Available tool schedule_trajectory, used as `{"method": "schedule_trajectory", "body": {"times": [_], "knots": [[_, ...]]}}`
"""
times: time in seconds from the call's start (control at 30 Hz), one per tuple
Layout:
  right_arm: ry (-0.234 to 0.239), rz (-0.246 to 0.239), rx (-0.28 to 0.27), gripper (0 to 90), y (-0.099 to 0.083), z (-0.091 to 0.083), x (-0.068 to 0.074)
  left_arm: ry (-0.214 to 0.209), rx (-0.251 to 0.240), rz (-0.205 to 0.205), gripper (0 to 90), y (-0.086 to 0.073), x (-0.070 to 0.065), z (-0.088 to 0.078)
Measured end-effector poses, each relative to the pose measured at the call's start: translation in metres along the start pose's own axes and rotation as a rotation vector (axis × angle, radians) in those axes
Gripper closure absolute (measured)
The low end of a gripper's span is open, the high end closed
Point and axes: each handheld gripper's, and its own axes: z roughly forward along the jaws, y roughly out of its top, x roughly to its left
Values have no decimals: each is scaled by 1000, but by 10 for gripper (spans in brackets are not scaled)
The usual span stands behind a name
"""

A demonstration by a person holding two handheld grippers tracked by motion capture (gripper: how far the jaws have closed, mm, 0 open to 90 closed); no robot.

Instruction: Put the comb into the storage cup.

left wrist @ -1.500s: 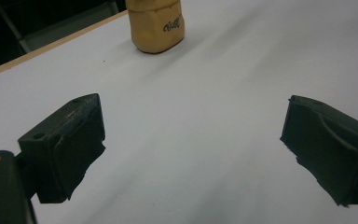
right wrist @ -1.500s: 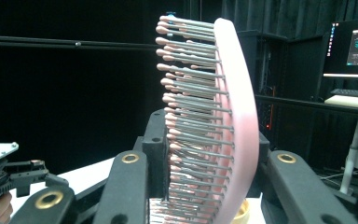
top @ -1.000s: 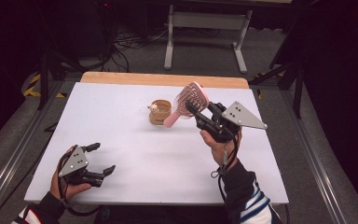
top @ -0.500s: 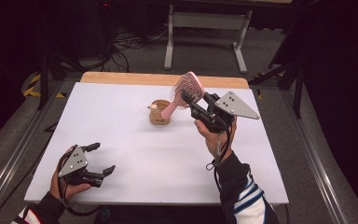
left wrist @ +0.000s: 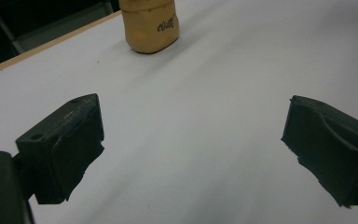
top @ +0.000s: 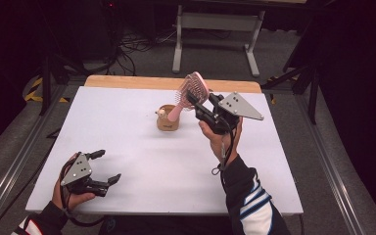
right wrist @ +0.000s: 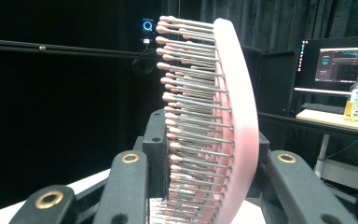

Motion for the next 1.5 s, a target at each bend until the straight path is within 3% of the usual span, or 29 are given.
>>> {"method": "schedule_trajectory", "body": {"times": [0.1,0.47,0.57,0.87,1.5], "knots": [[-12,-14,7,639,-1,2,-1,-3,0,0,61,0,0,0],[-38,21,16,640,-8,19,-8,-10,-1,8,61,1,-1,0],[-61,4,19,640,-9,23,-9,-12,1,11,66,1,-1,0],[-101,70,31,640,-25,36,-22,-14,-1,14,66,1,-2,-1],[-122,106,75,638,-50,49,-16,-23,6,18,66,1,-2,0]]}}
